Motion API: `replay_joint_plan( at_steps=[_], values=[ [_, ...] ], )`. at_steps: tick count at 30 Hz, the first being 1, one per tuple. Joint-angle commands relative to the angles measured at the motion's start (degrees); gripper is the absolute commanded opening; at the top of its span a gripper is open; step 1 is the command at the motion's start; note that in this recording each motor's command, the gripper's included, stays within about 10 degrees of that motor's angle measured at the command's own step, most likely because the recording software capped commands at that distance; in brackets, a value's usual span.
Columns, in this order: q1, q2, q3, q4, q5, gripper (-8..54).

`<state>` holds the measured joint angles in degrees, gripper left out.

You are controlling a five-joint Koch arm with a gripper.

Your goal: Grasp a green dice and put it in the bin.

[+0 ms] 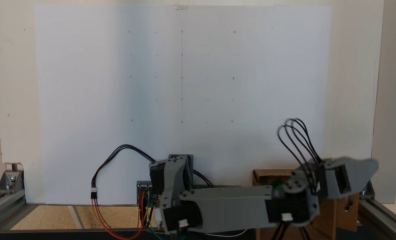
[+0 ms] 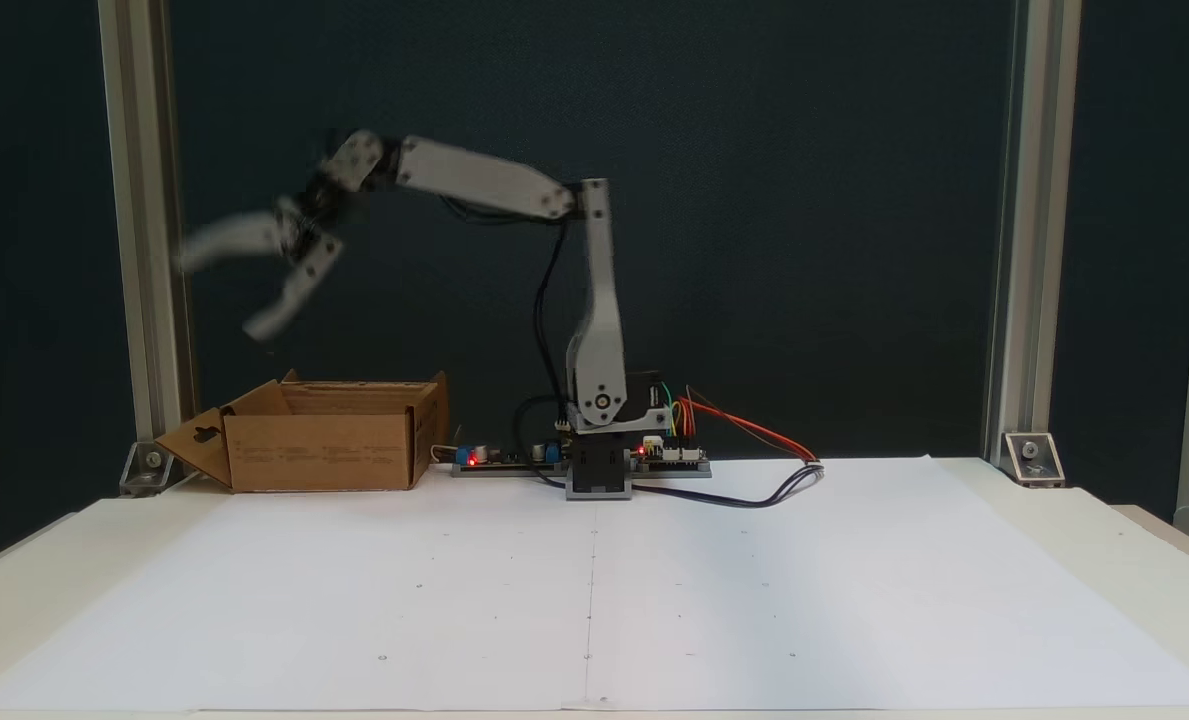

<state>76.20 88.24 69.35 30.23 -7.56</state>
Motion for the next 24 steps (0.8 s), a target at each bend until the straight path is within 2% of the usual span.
replay_joint_plan(
  at_steps=[1,7,14,18,24],
  values=[
    [-9.2,4.9,-1.7,-7.0,4.5,44.0],
    [-35.3,12.8,7.5,-7.4,9.6,44.5],
    [-63.6,28.3,34.6,-21.3,9.5,44.6],
    [-66.4,35.7,47.8,-31.2,9.6,44.6],
    [-69.6,46.9,56.0,-45.6,9.5,44.3]
  ],
)
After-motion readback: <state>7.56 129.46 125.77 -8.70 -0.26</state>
